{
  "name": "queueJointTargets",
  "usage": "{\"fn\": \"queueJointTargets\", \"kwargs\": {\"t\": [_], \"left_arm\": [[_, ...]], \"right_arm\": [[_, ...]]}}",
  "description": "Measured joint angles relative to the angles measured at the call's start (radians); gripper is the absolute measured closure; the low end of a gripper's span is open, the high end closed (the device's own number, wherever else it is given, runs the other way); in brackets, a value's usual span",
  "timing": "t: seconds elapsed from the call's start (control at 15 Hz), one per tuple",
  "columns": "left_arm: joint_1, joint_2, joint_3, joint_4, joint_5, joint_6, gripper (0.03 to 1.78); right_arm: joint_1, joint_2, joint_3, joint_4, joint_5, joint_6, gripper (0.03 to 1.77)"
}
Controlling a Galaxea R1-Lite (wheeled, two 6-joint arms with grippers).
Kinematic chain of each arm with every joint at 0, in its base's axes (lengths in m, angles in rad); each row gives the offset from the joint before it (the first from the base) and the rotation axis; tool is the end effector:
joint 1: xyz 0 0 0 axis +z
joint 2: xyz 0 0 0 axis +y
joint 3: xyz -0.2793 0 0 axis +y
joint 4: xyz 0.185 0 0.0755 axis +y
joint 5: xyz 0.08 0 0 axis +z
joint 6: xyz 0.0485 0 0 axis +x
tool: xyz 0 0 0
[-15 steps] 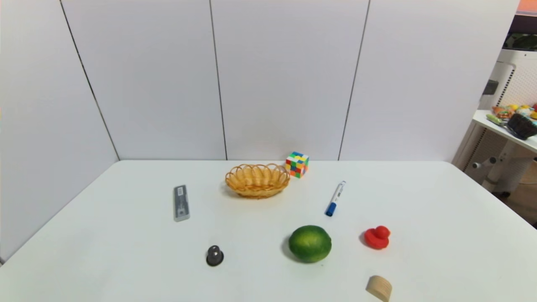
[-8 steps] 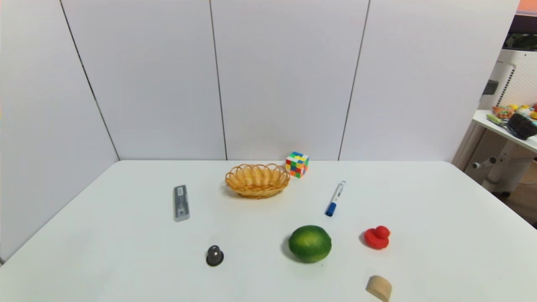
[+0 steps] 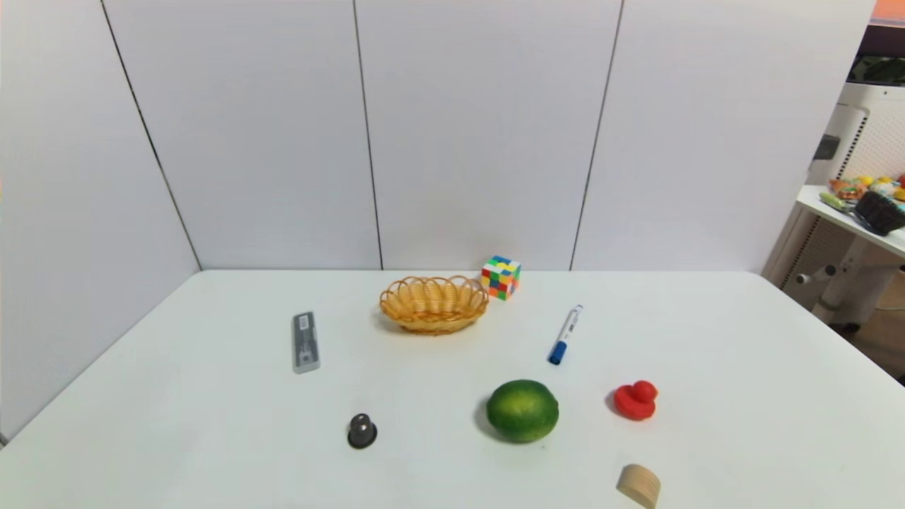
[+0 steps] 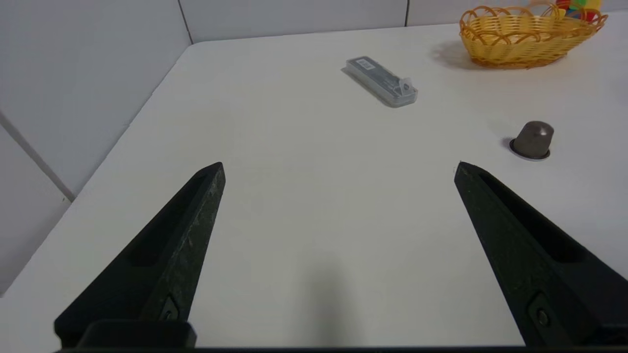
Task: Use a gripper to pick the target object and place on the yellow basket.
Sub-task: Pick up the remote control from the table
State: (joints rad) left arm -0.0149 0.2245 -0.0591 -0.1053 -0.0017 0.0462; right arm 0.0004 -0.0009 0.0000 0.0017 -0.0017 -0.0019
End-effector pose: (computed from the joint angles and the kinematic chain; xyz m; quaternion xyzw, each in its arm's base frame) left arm 0.0509 -0.0008 0.0985 0.0233 0.0298 -0.0090 0.9992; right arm 0.0341 -0.0001 0.0753 -0.0010 0.0004 -0.0006 1.0000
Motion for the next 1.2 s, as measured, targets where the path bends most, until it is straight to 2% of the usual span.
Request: {"fn": "queueJointTargets", "kwargs": {"t": [0.27, 0.73, 0.93, 1.07, 1.2], "left_arm": [[-0.037, 0.237, -0.191, -0.056, -0.002, 0.022, 0.12], [-0.197, 0.682, -0.65, -0.055, -0.007, 0.051, 0.12], [-0.231, 0.865, -0.814, -0.054, -0.009, 0.048, 0.12], [-0.243, 0.968, -0.917, -0.026, -0.008, 0.042, 0.12], [-0.258, 1.067, -1.041, 0.07, -0.005, 0.023, 0.12]], "right_arm": [[0.0, 0.0, 0.0, 0.0, 0.0, 0.0, 0.11], [0.0, 0.0, 0.0, 0.0, 0.0, 0.0, 0.1], [0.0, 0.0, 0.0, 0.0, 0.0, 0.0, 0.11], [0.0, 0.0, 0.0, 0.0, 0.0, 0.0, 0.1], [0.0, 0.0, 0.0, 0.0, 0.0, 0.0, 0.11]]}}
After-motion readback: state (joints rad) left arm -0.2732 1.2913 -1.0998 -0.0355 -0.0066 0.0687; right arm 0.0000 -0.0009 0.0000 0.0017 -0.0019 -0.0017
